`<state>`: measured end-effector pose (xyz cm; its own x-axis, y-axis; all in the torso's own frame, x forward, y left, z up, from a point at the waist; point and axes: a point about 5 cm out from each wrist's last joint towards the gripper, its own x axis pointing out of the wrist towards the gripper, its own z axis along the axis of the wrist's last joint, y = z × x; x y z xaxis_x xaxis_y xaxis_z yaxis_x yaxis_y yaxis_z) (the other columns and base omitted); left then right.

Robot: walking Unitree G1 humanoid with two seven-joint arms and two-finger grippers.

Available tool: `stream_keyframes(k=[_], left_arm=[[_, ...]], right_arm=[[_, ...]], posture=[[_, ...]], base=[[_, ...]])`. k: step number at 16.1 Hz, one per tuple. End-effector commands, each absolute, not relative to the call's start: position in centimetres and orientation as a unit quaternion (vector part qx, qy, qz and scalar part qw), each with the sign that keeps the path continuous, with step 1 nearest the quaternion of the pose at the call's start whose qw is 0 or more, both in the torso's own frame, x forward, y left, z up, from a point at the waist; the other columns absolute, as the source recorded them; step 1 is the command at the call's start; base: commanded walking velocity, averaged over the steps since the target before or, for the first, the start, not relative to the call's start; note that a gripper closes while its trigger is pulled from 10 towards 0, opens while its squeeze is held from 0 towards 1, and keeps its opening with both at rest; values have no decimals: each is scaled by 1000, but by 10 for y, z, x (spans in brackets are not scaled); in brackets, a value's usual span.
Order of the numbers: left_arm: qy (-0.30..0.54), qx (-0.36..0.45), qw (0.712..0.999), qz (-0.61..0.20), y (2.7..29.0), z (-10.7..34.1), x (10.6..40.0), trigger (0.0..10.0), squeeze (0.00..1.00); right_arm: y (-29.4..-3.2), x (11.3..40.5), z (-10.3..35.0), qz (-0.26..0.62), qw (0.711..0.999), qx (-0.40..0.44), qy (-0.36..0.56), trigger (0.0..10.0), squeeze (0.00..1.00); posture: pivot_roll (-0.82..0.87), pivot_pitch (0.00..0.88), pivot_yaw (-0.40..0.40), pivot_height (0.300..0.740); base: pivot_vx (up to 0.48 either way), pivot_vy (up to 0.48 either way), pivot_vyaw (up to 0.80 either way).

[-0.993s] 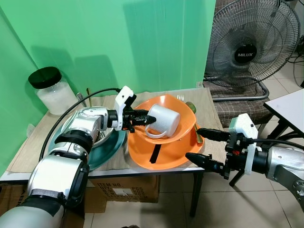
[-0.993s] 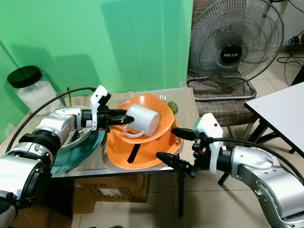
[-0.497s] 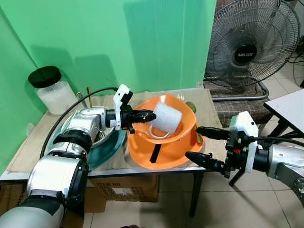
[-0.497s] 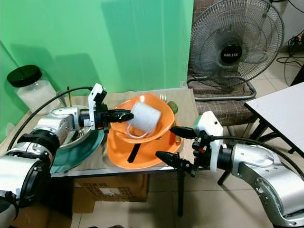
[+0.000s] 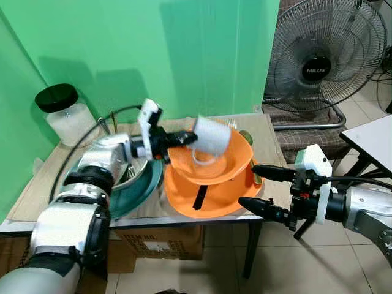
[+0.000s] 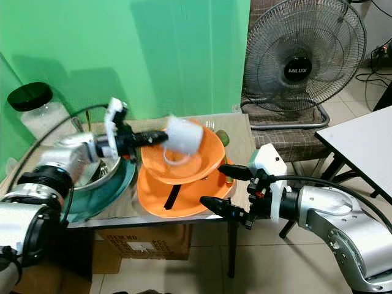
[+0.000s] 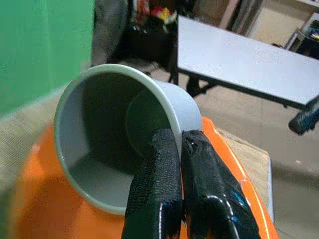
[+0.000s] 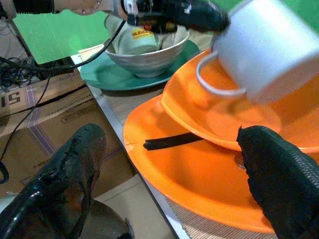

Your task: Setting the table

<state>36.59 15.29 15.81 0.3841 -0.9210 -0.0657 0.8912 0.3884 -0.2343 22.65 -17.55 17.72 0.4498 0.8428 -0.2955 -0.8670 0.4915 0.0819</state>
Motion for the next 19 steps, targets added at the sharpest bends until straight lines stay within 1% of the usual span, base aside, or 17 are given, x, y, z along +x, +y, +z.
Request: stream_keyframes(k=[1, 3, 5, 6, 7, 8, 9, 10, 11, 12, 13, 14, 15, 17, 19], left_arm=[[66, -69, 839, -535, 161, 167, 368, 0, 0], [30, -42, 851, -522, 162, 180, 371, 0, 0], [-29, 18, 875, -484, 151, 203, 370, 0, 0], [-66, 34, 883, -463, 144, 212, 364, 0, 0], [-95, 47, 894, -435, 138, 219, 358, 0, 0], [-104, 52, 900, -420, 135, 222, 356, 0, 0], [-128, 69, 914, -379, 131, 227, 346, 4863, 0], [-145, 84, 929, -330, 129, 228, 336, 10000, 0], [-150, 95, 944, -279, 130, 225, 325, 10000, 0], [-156, 95, 951, -250, 129, 226, 317, 10000, 0], [-169, 79, 957, -221, 128, 230, 310, 10000, 0], [-172, 69, 959, -213, 129, 233, 307, 10000, 0], [-180, 63, 962, -195, 126, 236, 298, 10000, 0], [-174, 25, 972, -158, 126, 236, 287, 10000, 0], [-166, 22, 979, -114, 132, 233, 278, 10000, 0]], right_arm=[[-171, 226, 184, 509, 849, -42, 134, 10000, 0], [-172, 227, 188, 494, 861, -32, 114, 10000, 0], [-174, 234, 199, 415, 908, -17, 49, 10000, 0], [-170, 236, 201, 382, 924, -7, 31, 10000, 0], [-165, 235, 202, 358, 933, 1, 23, 10000, 0], [-163, 235, 202, 347, 938, 3, 20, 10000, 0], [-156, 234, 203, 326, 945, 10, 8, 10000, 0], [-152, 233, 204, 305, 952, 16, -3, 10000, 0], [-150, 233, 205, 278, 961, 13, -9, 10000, 0], [-147, 235, 205, 266, 964, 14, -9, 10000, 0], [-145, 237, 207, 264, 964, 13, -10, 10000, 0], [-142, 238, 208, 261, 965, 10, -12, 10000, 0], [-140, 240, 209, 245, 969, 12, -9, 10000, 0], [-133, 238, 211, 226, 974, 24, -3, 10000, 0], [-125, 231, 204, 226, 972, 53, 23, 10000, 0]], posture=[[-306, 0, 122, 740], [-299, 0, 118, 740], [-287, 0, 110, 740], [-282, 0, 107, 740], [-277, 0, 99, 740], [-277, 0, 99, 740], [-252, 0, 82, 740], [-236, 0, 75, 740], [-228, 0, 71, 740], [-218, 0, 64, 740], [-206, 0, 59, 740], [-200, 0, 63, 740], [-198, 0, 69, 740], [-181, 0, 73, 740], [-153, 0, 69, 740]], base=[[0, 0, 0], [0, 0, 0], [0, 0, 0], [0, 0, 0], [0, 0, 0], [0, 0, 0], [0, 0, 0], [0, 0, 0], [0, 0, 0], [0, 0, 0], [0, 0, 0], [0, 0, 0], [0, 0, -769], [0, 0, -759], [0, 0, -756]])
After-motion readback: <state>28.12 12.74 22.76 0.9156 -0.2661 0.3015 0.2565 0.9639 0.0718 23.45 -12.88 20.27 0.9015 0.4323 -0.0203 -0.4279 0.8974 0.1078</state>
